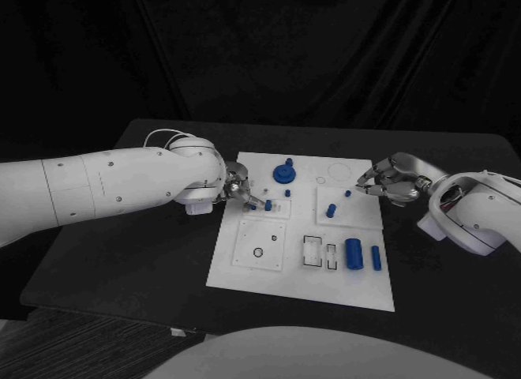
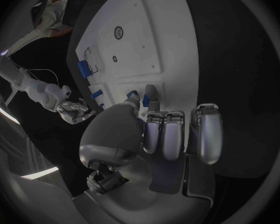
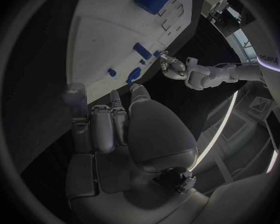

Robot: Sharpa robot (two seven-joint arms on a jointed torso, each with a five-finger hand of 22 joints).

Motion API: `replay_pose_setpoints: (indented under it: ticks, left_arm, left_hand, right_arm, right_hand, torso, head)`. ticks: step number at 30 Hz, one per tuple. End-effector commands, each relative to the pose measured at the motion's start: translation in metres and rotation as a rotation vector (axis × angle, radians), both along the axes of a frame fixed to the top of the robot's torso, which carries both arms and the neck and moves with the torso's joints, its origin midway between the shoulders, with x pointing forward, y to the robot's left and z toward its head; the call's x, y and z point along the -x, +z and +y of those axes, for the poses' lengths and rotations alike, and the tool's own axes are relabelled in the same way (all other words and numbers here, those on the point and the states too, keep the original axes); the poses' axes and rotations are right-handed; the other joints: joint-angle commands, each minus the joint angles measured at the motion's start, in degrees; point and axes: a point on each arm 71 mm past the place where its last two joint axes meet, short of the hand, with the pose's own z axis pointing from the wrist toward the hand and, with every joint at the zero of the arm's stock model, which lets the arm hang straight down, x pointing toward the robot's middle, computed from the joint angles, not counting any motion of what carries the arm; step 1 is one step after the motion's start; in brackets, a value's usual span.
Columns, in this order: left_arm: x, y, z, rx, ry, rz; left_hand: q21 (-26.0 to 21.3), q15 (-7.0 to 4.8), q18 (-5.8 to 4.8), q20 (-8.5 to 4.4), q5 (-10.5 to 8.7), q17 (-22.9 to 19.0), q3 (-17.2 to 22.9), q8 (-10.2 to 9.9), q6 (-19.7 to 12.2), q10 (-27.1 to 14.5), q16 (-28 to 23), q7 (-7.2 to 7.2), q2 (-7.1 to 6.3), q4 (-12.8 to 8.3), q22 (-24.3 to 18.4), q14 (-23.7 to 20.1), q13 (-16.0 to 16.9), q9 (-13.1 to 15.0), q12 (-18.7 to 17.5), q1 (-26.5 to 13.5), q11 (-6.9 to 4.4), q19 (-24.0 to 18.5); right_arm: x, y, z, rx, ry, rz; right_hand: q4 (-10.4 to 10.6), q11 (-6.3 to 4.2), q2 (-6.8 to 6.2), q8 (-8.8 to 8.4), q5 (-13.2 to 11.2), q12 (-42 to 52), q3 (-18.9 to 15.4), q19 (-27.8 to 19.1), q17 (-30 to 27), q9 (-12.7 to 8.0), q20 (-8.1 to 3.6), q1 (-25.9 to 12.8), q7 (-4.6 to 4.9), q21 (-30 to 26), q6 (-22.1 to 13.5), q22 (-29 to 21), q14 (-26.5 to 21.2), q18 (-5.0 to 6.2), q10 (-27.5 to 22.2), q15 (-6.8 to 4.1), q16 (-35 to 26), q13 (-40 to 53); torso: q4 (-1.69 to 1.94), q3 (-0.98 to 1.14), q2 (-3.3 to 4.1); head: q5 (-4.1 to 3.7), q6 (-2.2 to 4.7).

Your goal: Assemble the parts on the task board

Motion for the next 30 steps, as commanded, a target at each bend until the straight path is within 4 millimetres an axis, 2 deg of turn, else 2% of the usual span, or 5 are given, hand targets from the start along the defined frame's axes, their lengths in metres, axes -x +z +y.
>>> replay_pose_setpoints:
  ticks: [1, 12, 30]
  left_arm:
    - [0.0, 0.0019, -0.0013, 0.015, -0.006, -0.01]
    - [0.0, 0.0034, -0.0001, 0.015, -0.004, -0.012]
    - [-0.0008, 0.005, -0.0017, 0.016, -0.007, -0.016]
  left_hand:
    - [1.05, -0.57, -2.14, 0.0, 0.92, 15.13, -1.24, -0.33, 1.09, 6.29, 0.58, -0.07, 0.01, -0.24, 13.59, 6.65, 14.61, -0.74, -0.04, 0.62, -0.93, 2.64]
    - [1.01, -0.59, -2.13, -0.01, 0.98, 15.13, -1.23, -0.23, 1.34, 6.29, 0.58, -0.13, 0.01, -0.3, 13.58, 6.65, 14.61, -0.71, -0.04, 0.76, -0.96, 2.63]
    - [0.66, -0.62, -2.05, -0.03, 1.23, 15.13, -1.22, -0.31, 1.31, 6.29, 0.58, -0.11, 0.05, -0.32, 13.47, 6.65, 14.61, -0.73, -0.04, 0.95, -0.99, 2.48]
  right_arm:
    - [0.0004, -0.0025, -0.0004, 0.013, -0.007, 0.015]
    - [0.0003, -0.003, -0.0005, 0.015, -0.007, 0.018]
    - [-0.0002, -0.0033, -0.0008, 0.016, -0.009, 0.018]
  right_hand:
    - [0.19, -0.59, 1.22, 0.18, 0.69, -1.35, 1.36, -0.41, 5.56, -0.53, 0.1, 1.95, 0.16, -0.75, -0.35, 5.72, 0.26, 1.88, 0.52, -0.27, -0.75, 3.24]
    - [0.19, -0.59, 1.22, 0.18, 0.69, -1.35, 1.36, -0.41, 5.56, -0.53, 0.1, 1.95, 0.16, -0.75, -0.35, 5.72, 0.26, 1.88, 0.52, -0.27, -0.75, 3.24]
    - [0.23, -0.55, 1.2, 0.18, 0.7, -1.4, 1.46, -0.5, 5.53, -0.54, 0.12, 2.0, 0.18, -0.92, -0.32, 5.69, 0.23, 1.9, 0.45, -0.24, -0.78, 3.17]
  torso:
    - [0.01, -0.05, 0.01]
    - [0.02, 0.04, 0.0]
    - [-0.01, 0.0, 0.03]
  head:
    - [0.03, 0.0]
    - [0.02, 0.0]
    - [0.08, 0.0]
